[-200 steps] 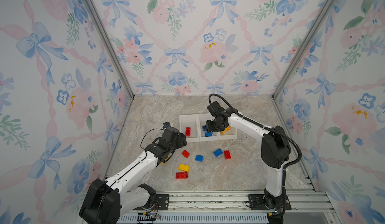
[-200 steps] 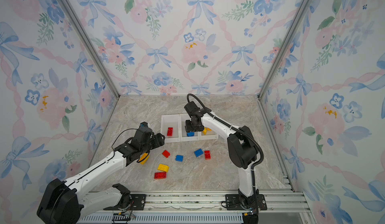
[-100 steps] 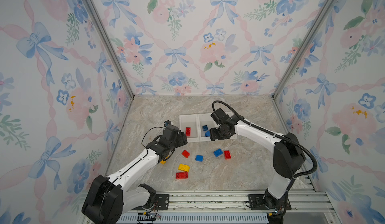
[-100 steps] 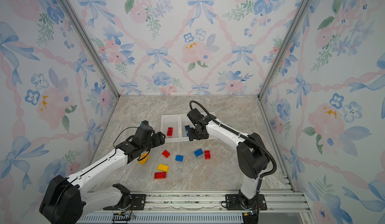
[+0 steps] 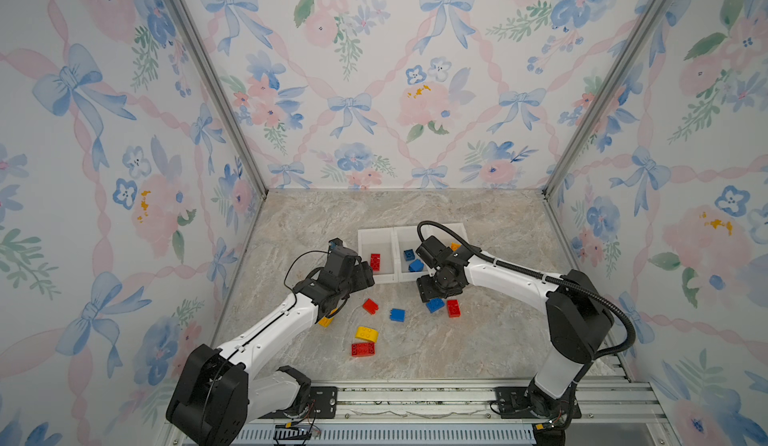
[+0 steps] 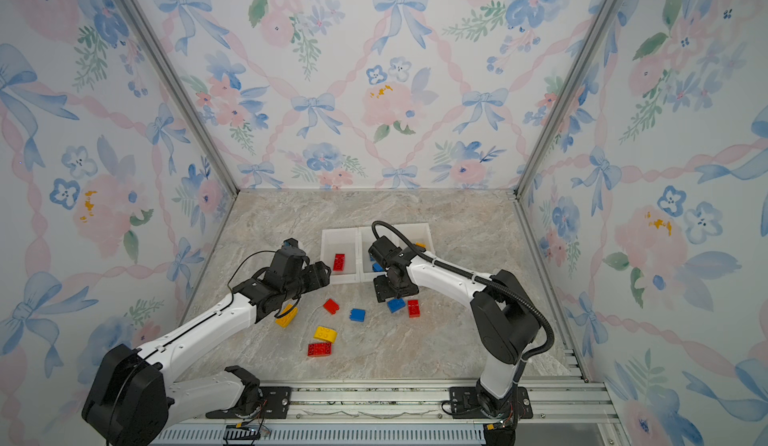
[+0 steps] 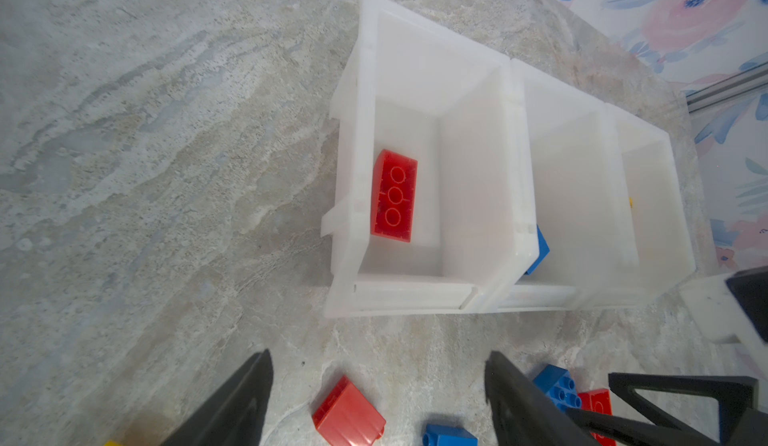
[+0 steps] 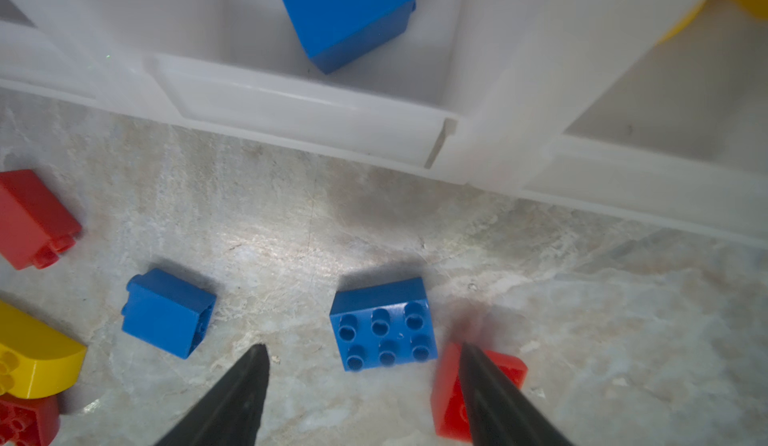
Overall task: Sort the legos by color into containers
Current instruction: 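Move the right gripper down to a blue 2x3 brick and close on it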
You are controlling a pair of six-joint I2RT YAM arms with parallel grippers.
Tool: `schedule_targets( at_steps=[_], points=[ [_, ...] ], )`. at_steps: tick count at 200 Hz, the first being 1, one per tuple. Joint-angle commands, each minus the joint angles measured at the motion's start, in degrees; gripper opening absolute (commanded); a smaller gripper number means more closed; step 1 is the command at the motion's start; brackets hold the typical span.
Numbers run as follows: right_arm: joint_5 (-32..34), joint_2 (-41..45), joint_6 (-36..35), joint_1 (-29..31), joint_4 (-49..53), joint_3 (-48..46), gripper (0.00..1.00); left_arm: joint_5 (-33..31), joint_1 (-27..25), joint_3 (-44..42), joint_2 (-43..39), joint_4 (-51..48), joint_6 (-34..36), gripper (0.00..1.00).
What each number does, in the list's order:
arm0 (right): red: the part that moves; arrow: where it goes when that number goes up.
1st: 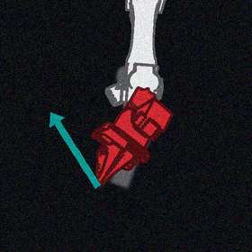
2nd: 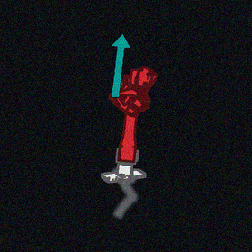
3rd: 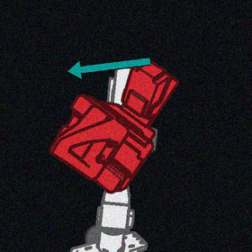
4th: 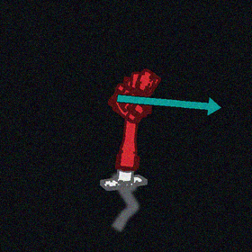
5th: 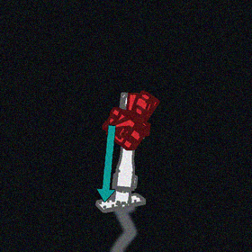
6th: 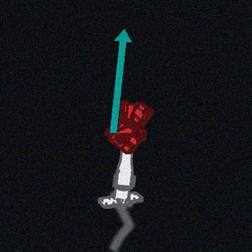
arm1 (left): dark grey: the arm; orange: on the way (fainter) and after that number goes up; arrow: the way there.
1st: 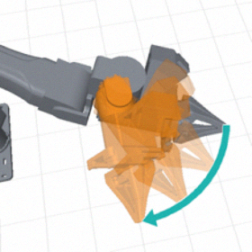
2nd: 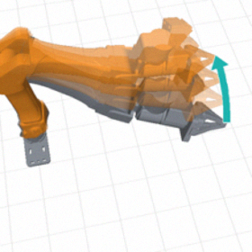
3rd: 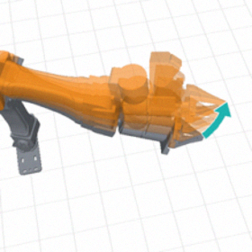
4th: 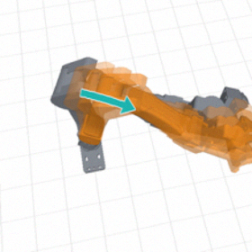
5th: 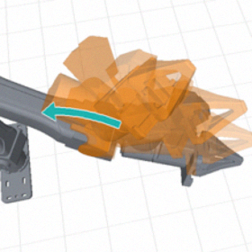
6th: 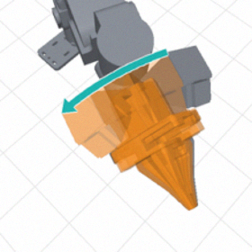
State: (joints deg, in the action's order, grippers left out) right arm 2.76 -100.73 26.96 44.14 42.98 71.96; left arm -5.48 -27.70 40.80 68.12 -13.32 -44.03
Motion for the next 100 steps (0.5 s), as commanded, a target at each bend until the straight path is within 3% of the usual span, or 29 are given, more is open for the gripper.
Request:
schedule_targets(
  at_steps=[1, 100],
  points=[
    [2.1, 0.7, -0.3, 1.0, 0.4, -1.5, 0.78, 0.8, 0.5, 1.2, 0.5, 0.0, 1.1, 0.82],
    [3.1, -3.8, -3.8, 1.3, -1.0, -1.6, 0.78, 0.7, 0.4, 1.0, 0.1, 0.0, 0.5, 0.82]
  ],
)
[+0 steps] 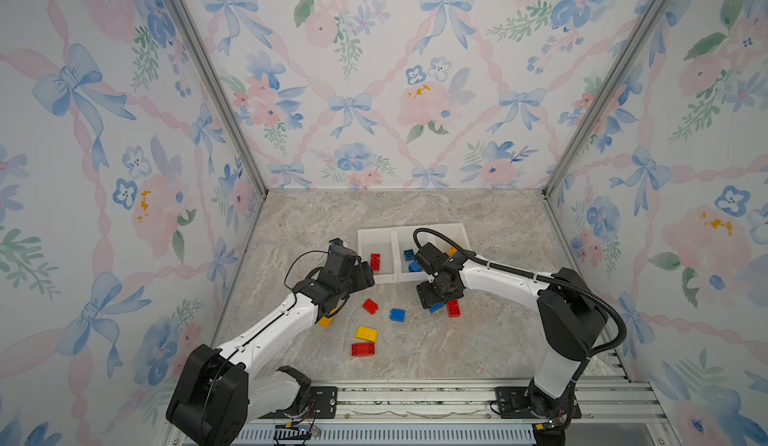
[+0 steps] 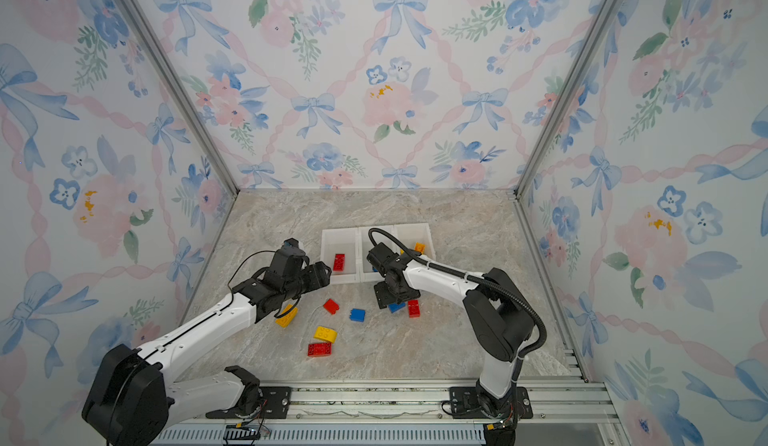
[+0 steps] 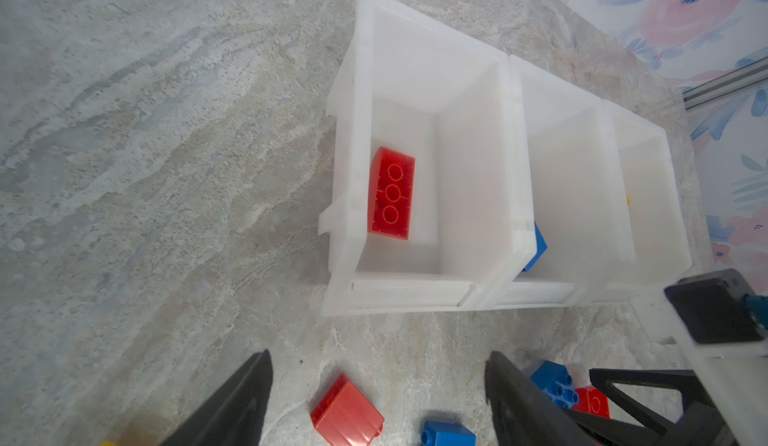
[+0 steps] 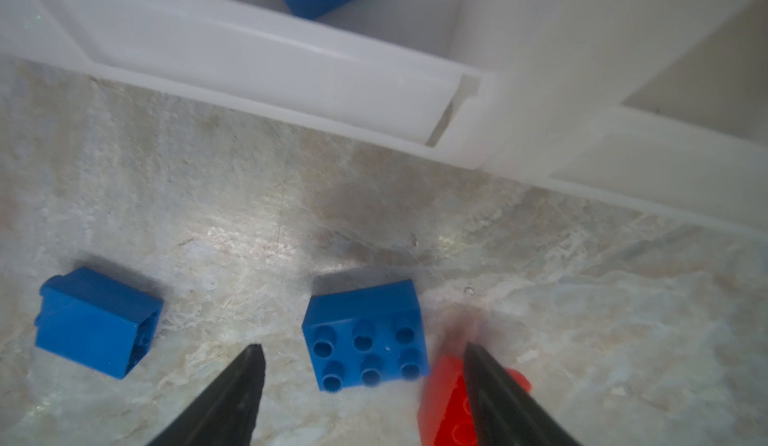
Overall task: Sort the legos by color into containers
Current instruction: 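Move the right gripper down to a blue 2x3 brick and close on it, then carry the blue 2x3 brick with the right gripper over the middle compartment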
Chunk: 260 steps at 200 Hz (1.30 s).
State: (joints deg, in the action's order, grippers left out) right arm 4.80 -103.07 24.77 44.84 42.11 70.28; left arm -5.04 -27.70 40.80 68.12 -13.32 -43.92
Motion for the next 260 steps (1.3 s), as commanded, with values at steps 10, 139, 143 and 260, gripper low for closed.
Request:
schedule_targets(
  at_steps=[10, 139, 143, 260],
  points=[
    [1.1, -1.8, -1.9, 0.7, -0.2, 0.1, 0.78, 0.2, 0.5, 0.9, 0.0, 0.0, 0.4, 0.82],
    [1.0, -5.0, -2.6, 0.7, -1.1, 0.7, 0.65, 0.5, 1.1, 1.1, 0.6, 0.0, 0.9, 0.82],
    [1.0, -5.1, -2.6, 0.7, -1.1, 0.7, 0.63, 0.5, 1.0, 1.1, 0.6, 0.0, 0.9, 0.82],
    [1.9, -3.3, -2.5, 0.6, 3.2, 6.1, 0.47, 1.3, 2.6, 1.3, 1.5, 0.0, 1.8, 0.82]
  ],
)
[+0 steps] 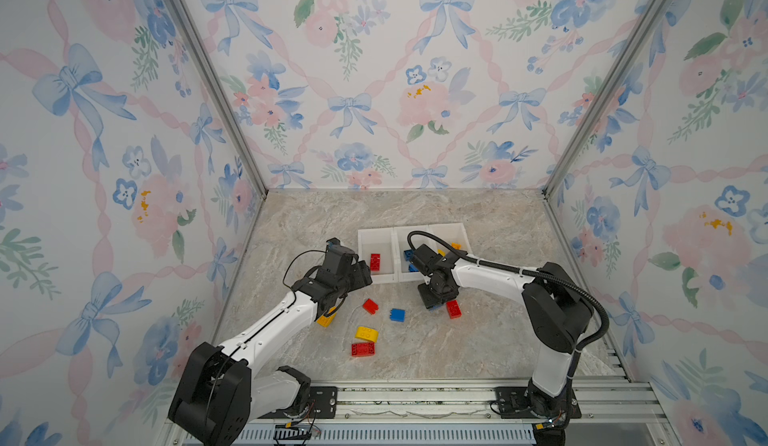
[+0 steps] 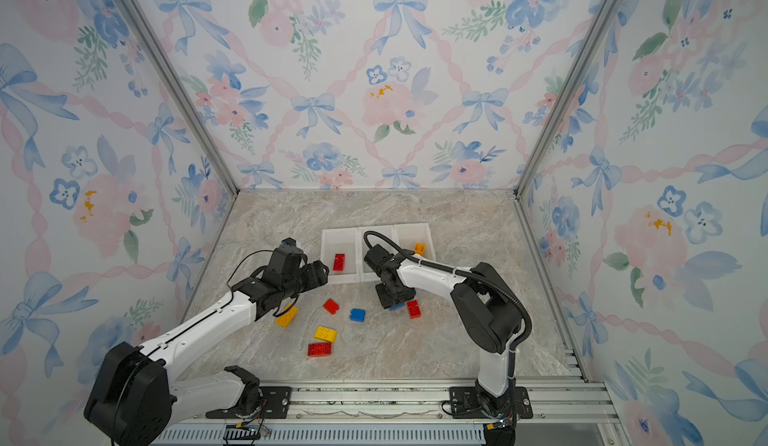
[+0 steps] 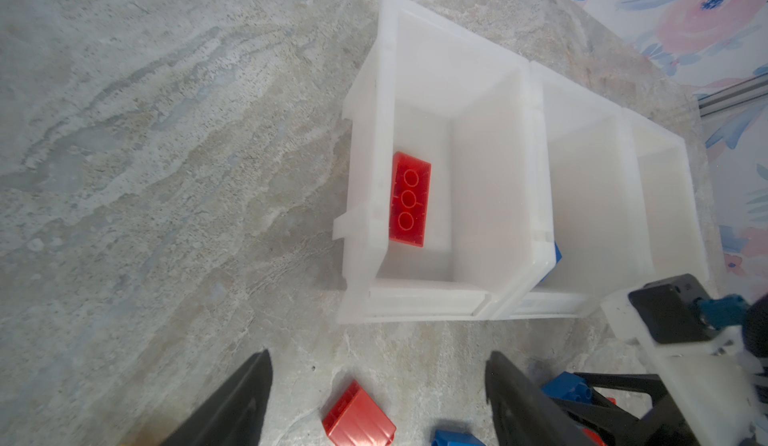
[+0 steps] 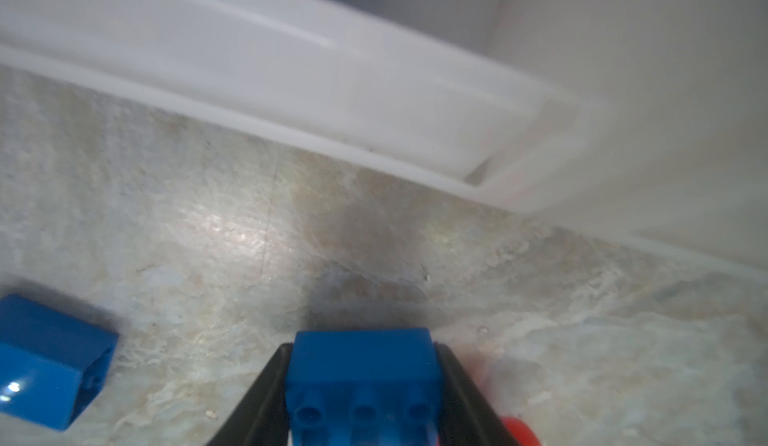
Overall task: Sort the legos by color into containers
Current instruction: 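Carry the blue 2x3 brick with the right gripper over the middle compartment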
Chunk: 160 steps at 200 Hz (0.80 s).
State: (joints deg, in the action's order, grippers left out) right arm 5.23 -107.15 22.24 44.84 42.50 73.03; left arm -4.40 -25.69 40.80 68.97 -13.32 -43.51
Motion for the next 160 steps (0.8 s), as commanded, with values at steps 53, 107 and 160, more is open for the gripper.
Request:
schedule_targets(
  at_steps=[53, 107, 160],
  points=[
    [1.8, 0.2, -0.8, -0.3, 5.4, 10.7, 0.48, 1.1, 1.0, 1.6, 1.0, 0.0, 2.3, 0.85],
    [0.7, -4.0, -2.0, -2.5, 6.1, 19.4, 0.48, 1.2, 1.4, 2.0, 1.5, 0.0, 3.1, 0.89],
    [0.5, -9.8, -3.3, -5.3, 6.7, 28.7, 0.48, 0.9, 1.7, 2.1, 1.3, 0.0, 3.5, 0.93]
  ],
)
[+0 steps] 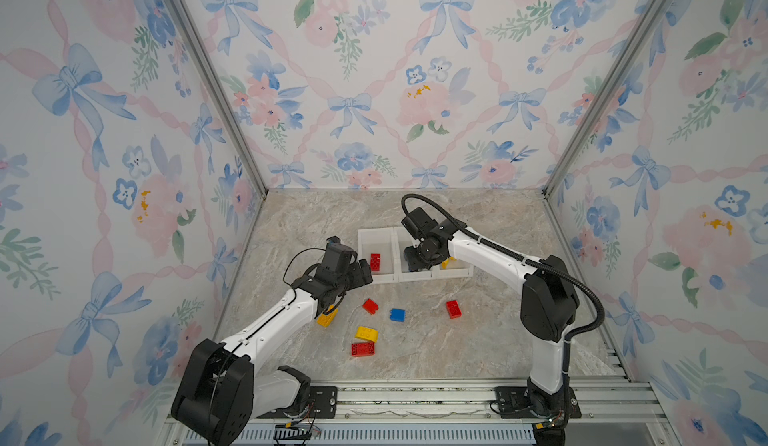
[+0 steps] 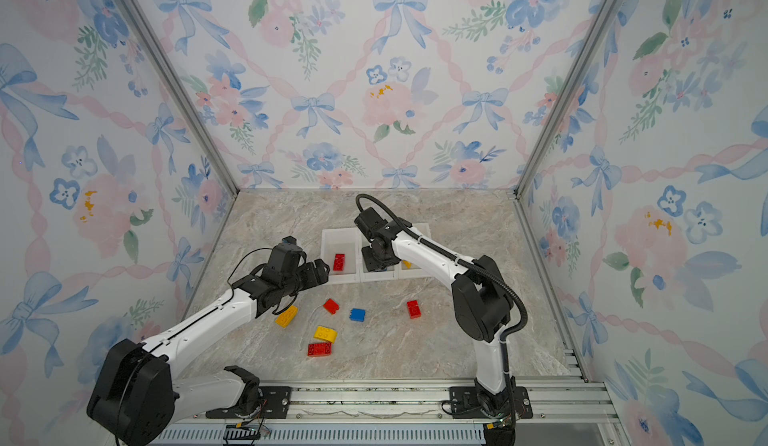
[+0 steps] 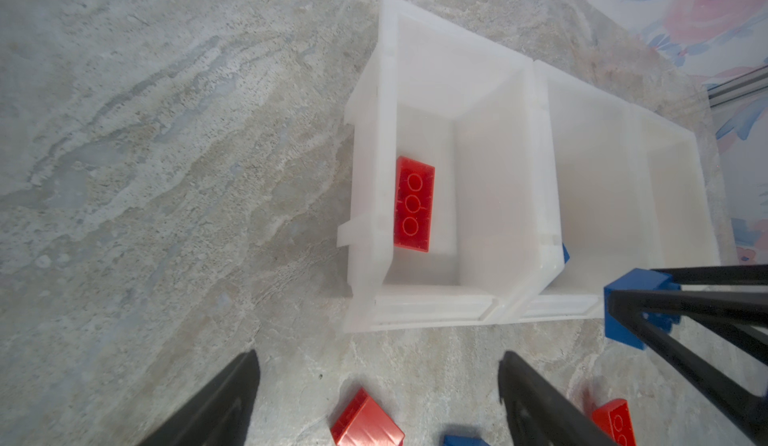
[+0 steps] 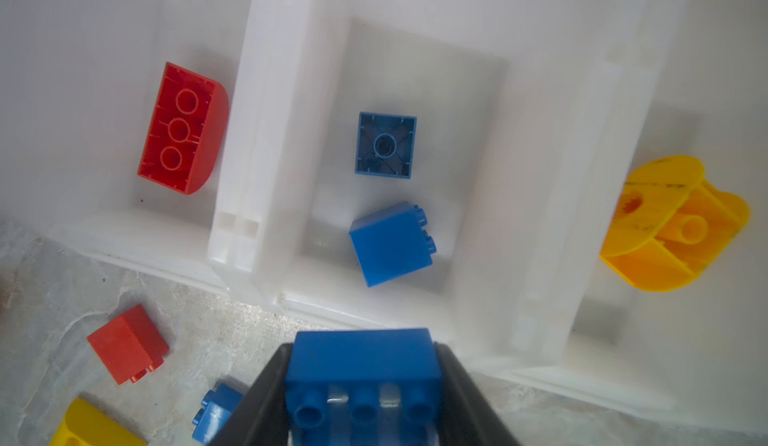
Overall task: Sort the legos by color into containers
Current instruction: 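Carry the blue 2x3 brick with the right gripper over the middle compartment, then release the blue 2x3 brick from the right gripper into the middle compartment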
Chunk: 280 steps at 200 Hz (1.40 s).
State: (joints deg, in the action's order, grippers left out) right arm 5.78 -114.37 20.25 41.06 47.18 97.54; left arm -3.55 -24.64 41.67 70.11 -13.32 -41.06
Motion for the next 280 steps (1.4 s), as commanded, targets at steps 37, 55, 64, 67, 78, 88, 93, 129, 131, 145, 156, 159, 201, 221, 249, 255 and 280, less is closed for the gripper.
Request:
schedule_targets(
  at_steps=[37, 55, 64, 67, 78, 88, 93, 129, 131, 145, 156, 159, 201, 221, 249, 255, 280],
  points=[
    [-0.4, -7.1, -2.3, -3.6, 2.4, 10.5, 0.48, -0.4, 0.7, 1.6, 0.4, 0.0, 1.1, 0.96],
    [-0.7, -9.3, -2.5, -4.3, 2.4, 13.0, 0.48, -0.4, 0.7, 1.7, 0.7, 0.0, 1.1, 0.97],
    [-1.1, -10.4, -2.5, -4.7, 2.4, 14.3, 0.48, -0.2, 0.7, 1.8, 1.0, 0.0, 1.2, 0.98],
    [-1.2, -10.7, -2.5, -4.8, 2.4, 14.7, 0.48, -0.3, 0.7, 1.9, 1.0, 0.0, 1.2, 0.98],
    [-1.5, -12.1, -2.5, -5.3, 2.6, 16.2, 0.48, -0.2, 0.7, 1.9, 1.2, 0.0, 1.3, 0.98],
    [-1.8, -13.4, -2.6, -5.5, 2.7, 17.6, 0.48, -0.1, 0.7, 2.0, 1.2, 0.0, 1.3, 0.98],
    [-1.9, -14.0, -2.6, -5.6, 2.8, 18.2, 0.48, -0.2, 0.7, 2.1, 1.2, 0.0, 1.4, 0.98],
    [-2.4, -17.7, -3.0, -6.0, 3.7, 21.6, 0.49, -0.4, 0.7, 2.4, 1.4, 0.1, 1.8, 0.98],
    [-2.5, -17.8, -3.0, -6.0, 3.7, 21.7, 0.49, -0.4, 0.7, 2.4, 1.4, 0.1, 1.8, 0.98],
    [-2.6, -18.7, -2.9, -6.1, 3.7, 22.3, 0.5, -0.4, 0.7, 2.6, 1.5, 0.1, 1.9, 0.98],
    [-2.9, -19.3, -2.9, -6.2, 3.6, 22.7, 0.52, -0.4, 0.8, 2.9, 1.7, 0.1, 2.1, 0.98],
    [-3.0, -19.4, -2.9, -6.2, 3.6, 22.8, 0.52, -0.5, 0.7, 2.9, 1.8, 0.1, 2.1, 0.98],
    [-3.8, -20.9, -3.0, -6.5, 4.9, 25.3, 0.58, -0.1, 0.7, 4.0, 2.7, 0.0, 2.6, 0.98],
    [-3.9, -20.5, -3.0, -6.5, 5.2, 25.5, 0.62, -0.1, 0.7, 4.2, 2.8, 0.0, 2.7, 0.98],
    [-4.3, -19.2, -2.8, -6.5, 5.2, 24.6, 0.62, 0.1, 0.7, 4.1, 2.5, 0.1, 2.4, 0.98],
    [-4.3, -18.7, -2.9, -6.5, 5.1, 24.1, 0.63, 0.0, 0.8, 4.0, 2.4, 0.1, 2.3, 0.98],
    [-4.5, -16.6, -2.8, -6.4, 4.6, 22.0, 0.64, 0.2, 0.7, 3.5, 1.9, 0.1, 1.6, 0.98]
  ],
)
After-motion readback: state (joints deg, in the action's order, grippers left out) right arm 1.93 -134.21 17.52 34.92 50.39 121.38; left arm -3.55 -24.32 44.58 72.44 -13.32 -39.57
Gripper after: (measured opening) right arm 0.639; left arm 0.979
